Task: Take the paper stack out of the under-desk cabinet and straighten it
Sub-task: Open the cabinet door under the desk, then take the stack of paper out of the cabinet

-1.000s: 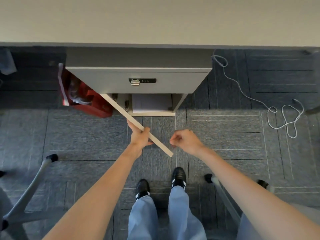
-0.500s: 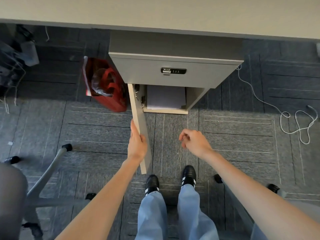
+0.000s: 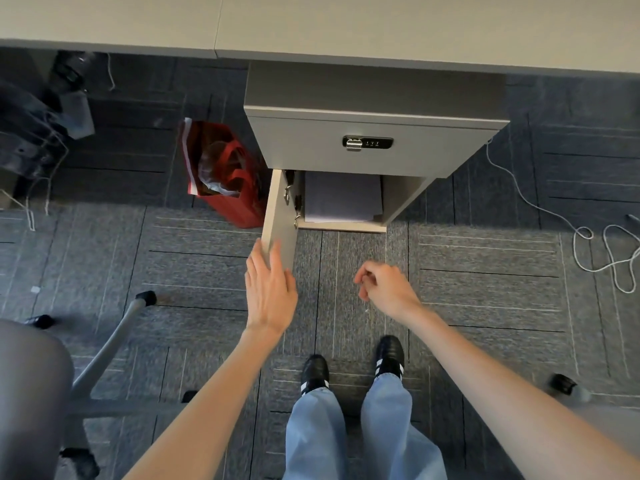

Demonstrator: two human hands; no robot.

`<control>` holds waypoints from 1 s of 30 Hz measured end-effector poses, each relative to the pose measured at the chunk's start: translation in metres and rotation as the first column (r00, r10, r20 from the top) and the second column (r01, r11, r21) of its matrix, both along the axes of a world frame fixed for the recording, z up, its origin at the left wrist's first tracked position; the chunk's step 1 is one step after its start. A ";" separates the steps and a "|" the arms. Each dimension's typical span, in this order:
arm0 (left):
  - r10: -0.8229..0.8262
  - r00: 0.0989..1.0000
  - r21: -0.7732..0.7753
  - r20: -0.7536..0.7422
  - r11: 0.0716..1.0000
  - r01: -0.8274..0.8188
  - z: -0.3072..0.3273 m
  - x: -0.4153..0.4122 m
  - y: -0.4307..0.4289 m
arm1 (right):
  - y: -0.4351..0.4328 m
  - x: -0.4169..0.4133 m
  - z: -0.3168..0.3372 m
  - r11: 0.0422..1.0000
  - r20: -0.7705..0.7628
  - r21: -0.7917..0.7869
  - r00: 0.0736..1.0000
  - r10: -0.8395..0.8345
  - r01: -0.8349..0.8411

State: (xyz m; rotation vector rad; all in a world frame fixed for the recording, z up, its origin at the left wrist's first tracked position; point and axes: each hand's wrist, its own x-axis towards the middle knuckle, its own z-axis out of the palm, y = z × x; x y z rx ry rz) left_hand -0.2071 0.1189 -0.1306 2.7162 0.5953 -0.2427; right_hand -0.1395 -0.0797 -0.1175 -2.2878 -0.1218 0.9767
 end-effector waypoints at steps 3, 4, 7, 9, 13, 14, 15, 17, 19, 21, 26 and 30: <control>-0.110 0.990 0.097 0.085 0.990 0.102 0.000 0.003 -0.007 | 0.000 0.003 -0.005 1.000 0.011 0.015 1.000 -0.020 0.020; -0.168 0.980 0.118 0.110 0.981 0.155 0.000 0.006 -0.009 | 0.000 0.005 -0.008 0.999 0.018 0.020 0.999 -0.028 0.027; -0.250 0.956 0.109 0.152 0.966 0.235 -0.013 0.024 -0.015 | -0.001 0.014 -0.020 0.998 0.009 0.040 0.999 -0.042 0.042; -0.248 0.957 0.090 0.152 0.967 0.236 -0.028 0.040 -0.019 | -0.002 0.025 -0.034 0.999 0.024 0.033 0.999 -0.023 0.022; -0.273 0.946 0.055 0.172 0.962 0.268 -0.071 0.081 -0.029 | -0.006 0.059 -0.078 1.000 0.100 -0.006 0.995 -0.001 0.001; -0.288 0.941 0.061 0.176 0.958 0.281 -0.088 0.093 -0.033 | -0.008 0.069 -0.094 1.000 0.128 -0.004 0.992 -0.001 0.002; -0.302 0.936 0.072 0.181 0.953 0.294 -0.106 0.105 -0.036 | -0.010 0.080 -0.113 1.000 0.153 0.002 0.988 -0.009 0.009; -0.329 0.924 0.090 0.196 0.944 0.317 -0.143 0.129 -0.043 | -0.015 0.101 -0.149 0.999 0.199 0.005 0.979 -0.036 0.036; -0.341 0.918 0.099 0.201 0.940 0.327 -0.180 0.153 -0.046 | -0.017 0.124 -0.186 0.999 0.242 0.007 0.969 -0.042 0.042; -0.341 0.915 0.102 0.217 0.940 0.326 -0.215 0.174 -0.047 | -0.018 0.147 -0.225 0.999 0.280 0.012 0.959 -0.036 0.034; -0.326 0.931 0.102 0.164 0.944 0.313 -0.288 0.221 -0.035 | -0.014 0.198 -0.300 0.999 0.339 -0.038 0.941 -0.004 0.018; -0.255 0.951 0.007 0.174 0.966 0.258 -0.350 0.262 -0.023 | -0.006 0.242 -0.351 0.994 0.422 -0.103 0.906 0.026 0.020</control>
